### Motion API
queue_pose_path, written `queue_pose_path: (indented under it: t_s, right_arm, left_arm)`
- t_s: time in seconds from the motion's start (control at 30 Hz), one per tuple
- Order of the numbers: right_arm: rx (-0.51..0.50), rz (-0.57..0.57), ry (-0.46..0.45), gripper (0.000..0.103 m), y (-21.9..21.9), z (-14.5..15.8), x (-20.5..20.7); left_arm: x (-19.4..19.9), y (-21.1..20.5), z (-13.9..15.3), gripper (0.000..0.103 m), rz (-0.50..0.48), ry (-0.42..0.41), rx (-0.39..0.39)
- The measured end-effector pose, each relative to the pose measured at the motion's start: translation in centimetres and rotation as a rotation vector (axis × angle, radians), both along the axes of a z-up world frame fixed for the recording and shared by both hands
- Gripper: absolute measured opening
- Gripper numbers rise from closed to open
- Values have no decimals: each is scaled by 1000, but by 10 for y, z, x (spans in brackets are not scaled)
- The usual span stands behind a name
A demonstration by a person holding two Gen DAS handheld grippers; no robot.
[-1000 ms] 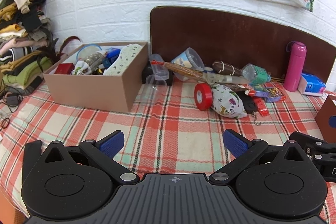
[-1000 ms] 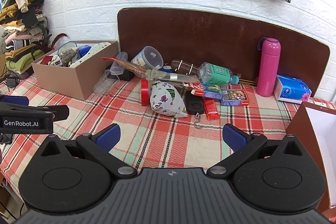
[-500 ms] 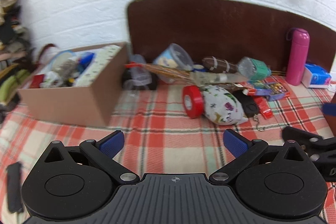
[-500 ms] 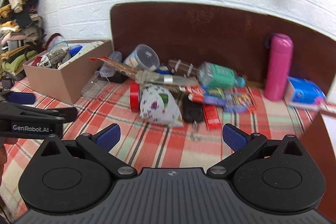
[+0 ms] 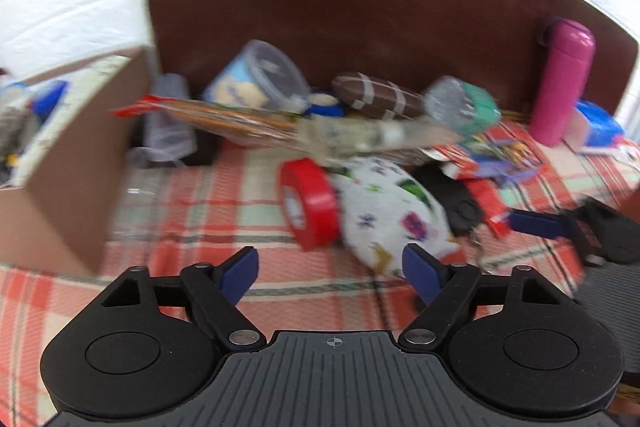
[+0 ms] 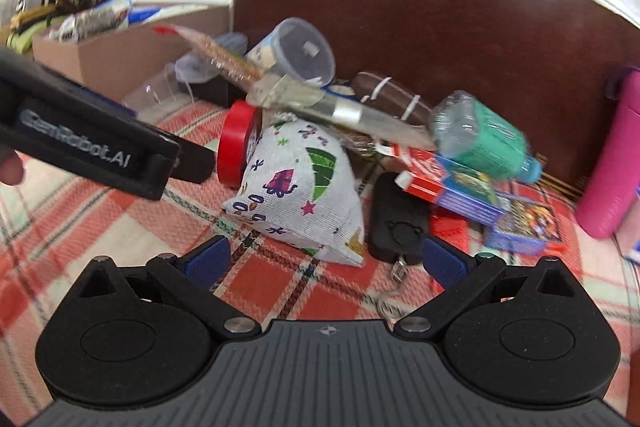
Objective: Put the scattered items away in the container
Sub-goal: 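Reach the left tool to the white patterned pouch and close on it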
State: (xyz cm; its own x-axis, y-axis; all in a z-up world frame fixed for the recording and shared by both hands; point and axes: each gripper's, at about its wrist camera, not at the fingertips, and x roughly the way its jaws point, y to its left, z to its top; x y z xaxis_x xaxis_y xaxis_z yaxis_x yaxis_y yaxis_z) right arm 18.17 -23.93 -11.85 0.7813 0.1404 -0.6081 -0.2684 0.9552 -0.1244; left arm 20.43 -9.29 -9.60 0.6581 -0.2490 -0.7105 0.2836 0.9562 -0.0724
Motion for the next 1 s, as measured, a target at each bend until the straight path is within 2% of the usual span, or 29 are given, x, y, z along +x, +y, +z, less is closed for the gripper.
queue_pose_path:
  t_s: [0.07, 0.13, 0.17, 0.27, 0.37, 0.4, 0.47, 0.53, 0.63, 0.8, 1.0]
  right_arm:
    - [-21, 27, -5, 92, 1, -7, 6]
    - [-34, 44, -17, 84, 2, -13, 10]
    - [-41, 53, -24, 77, 2, -16, 12]
    - [-61, 79, -42, 72, 2, -24, 17]
    - [-55, 83, -49, 71, 1, -29, 23]
    - [-52, 80, -46, 71, 1, -28, 23]
    - [-47, 76, -39, 67, 0, -25, 23]
    - [-42, 71, -31, 61, 0, -22, 23]
    - [-28, 68, -17, 48, 0, -14, 18]
    - [-11, 91, 12, 42, 3, 9, -10]
    - [2, 168, -1, 39, 20, 35, -78]
  left_arm:
    - [7, -6, -7, 71, -32, 26, -2]
    - [17, -11, -13, 65, -46, 63, -21]
    - [21, -13, -15, 64, -48, 77, -30]
    - [27, -19, -17, 65, -62, 82, -33]
    - [31, -24, -17, 66, -77, 70, -30]
    - [32, -25, -17, 63, -81, 68, -32]
    - [34, -25, -17, 27, -98, 77, -51]
    - [32, -23, -15, 21, -119, 86, -82]
    - [23, -23, -8, 6, -133, 66, -71]
    - [-4, -10, 9, 6, -133, 45, -66]
    - [-72, 10, 30, 5, -143, 38, -83]
